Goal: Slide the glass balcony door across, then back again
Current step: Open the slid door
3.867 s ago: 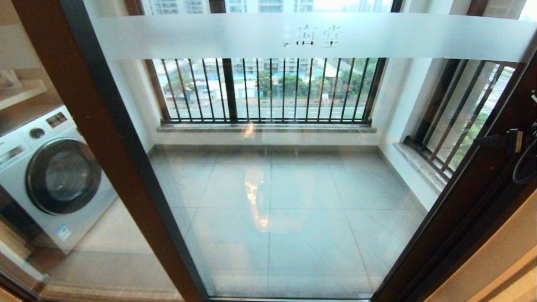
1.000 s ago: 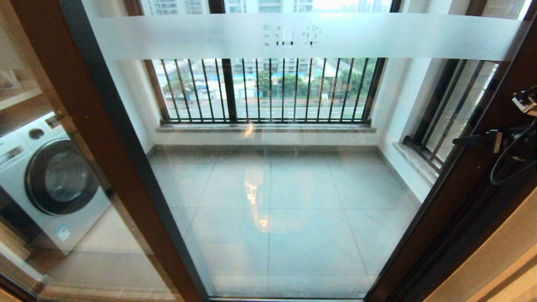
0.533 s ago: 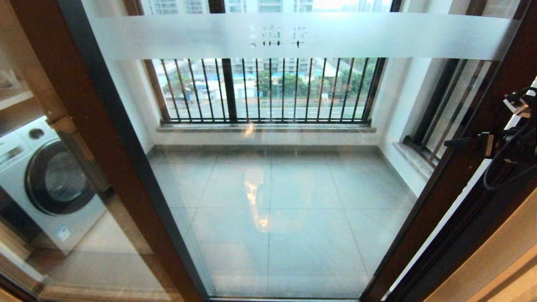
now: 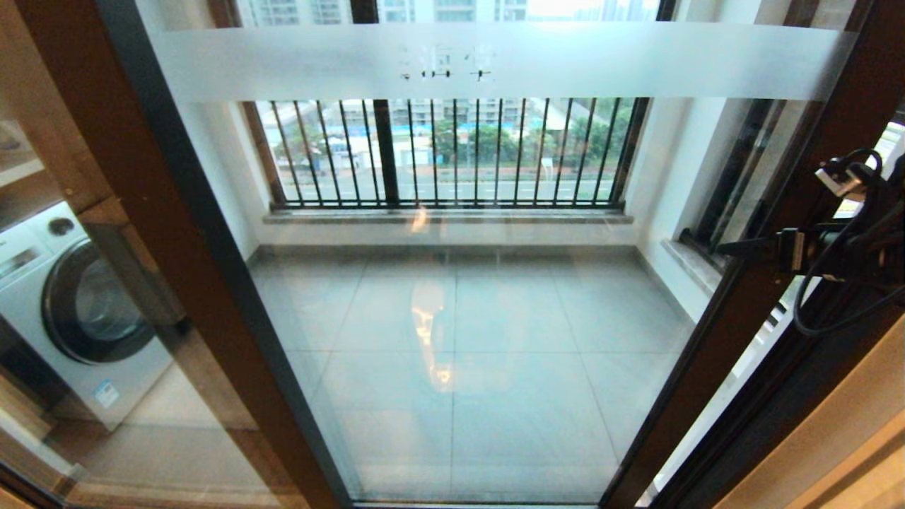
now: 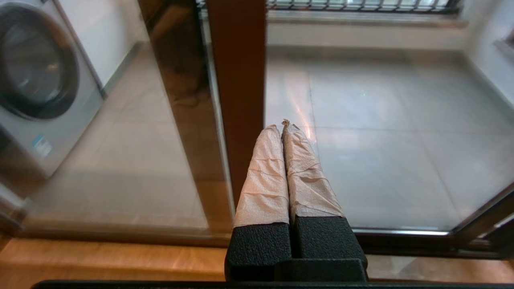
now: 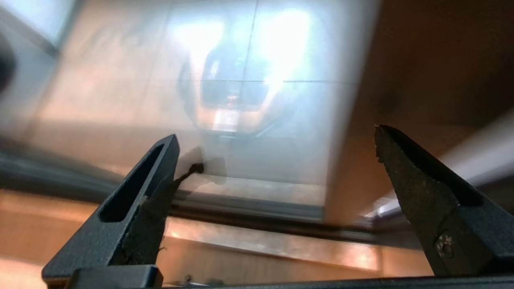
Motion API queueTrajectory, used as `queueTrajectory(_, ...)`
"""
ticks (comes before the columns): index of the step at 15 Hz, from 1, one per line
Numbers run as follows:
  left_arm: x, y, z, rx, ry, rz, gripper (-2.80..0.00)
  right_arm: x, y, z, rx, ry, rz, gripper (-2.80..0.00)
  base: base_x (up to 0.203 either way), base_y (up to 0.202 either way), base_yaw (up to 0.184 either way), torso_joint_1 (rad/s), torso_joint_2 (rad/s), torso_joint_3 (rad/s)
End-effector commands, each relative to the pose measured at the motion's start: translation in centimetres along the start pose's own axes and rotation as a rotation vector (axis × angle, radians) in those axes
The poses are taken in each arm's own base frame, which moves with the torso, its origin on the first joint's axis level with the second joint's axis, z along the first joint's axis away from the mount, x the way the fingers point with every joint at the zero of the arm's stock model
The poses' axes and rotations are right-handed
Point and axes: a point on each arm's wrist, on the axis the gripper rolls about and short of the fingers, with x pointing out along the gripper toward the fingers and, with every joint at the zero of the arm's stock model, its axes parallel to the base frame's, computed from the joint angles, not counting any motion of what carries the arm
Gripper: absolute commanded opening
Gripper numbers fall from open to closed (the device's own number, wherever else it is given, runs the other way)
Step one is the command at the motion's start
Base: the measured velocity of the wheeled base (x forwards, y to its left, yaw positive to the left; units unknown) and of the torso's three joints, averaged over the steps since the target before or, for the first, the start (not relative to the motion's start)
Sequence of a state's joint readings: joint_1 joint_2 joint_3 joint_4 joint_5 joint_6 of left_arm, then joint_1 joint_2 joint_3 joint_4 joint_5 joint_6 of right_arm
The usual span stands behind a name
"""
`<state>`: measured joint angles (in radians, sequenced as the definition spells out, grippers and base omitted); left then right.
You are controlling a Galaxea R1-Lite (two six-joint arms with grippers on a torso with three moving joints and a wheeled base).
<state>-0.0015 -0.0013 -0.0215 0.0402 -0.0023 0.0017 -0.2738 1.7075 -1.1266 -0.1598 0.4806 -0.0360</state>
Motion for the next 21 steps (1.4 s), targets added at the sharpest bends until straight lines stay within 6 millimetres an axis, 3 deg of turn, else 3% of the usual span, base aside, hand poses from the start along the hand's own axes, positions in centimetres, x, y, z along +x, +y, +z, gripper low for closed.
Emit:
queueTrajectory(1, 0.0, 0.0, 0.0, 0.000, 0.003, 0.001, -2.80, -0.3, 0.4, 0.0, -0.006, -0.008, -0.006, 0.00, 0.000, 0.000, 0.000, 0.000, 0.00, 0.000)
queueTrajectory(5, 0.0, 0.0, 0.0, 0.000, 0.003, 0.001, -2.80, -1.0, 1.4, 0.0, -0.018, -0.013, 0.013, 0.00, 0.000, 0.000, 0.000, 0.000, 0.00, 0.000)
queueTrajectory(9, 0.0, 0.0, 0.0, 0.000, 0.004, 0.001, -2.80, -3.9, 2.4, 0.9, -0.045, -0.076, -0.004, 0.00, 0.000, 0.000, 0.000, 0.000, 0.00, 0.000)
queueTrajectory(16, 0.0, 0.0, 0.0, 0.000, 0.004, 0.001, -2.80, -8.7, 0.1, 2.1, -0.094, -0.169, -0.173, 0.00, 0.000, 0.000, 0.000, 0.000, 0.00, 0.000)
queueTrajectory(21, 0.0, 0.0, 0.0, 0.000, 0.004, 0.001, -2.80, -8.6, -2.1, 2.1, -0.095, -0.156, -0.235, 0.00, 0.000, 0.000, 0.000, 0.000, 0.00, 0.000)
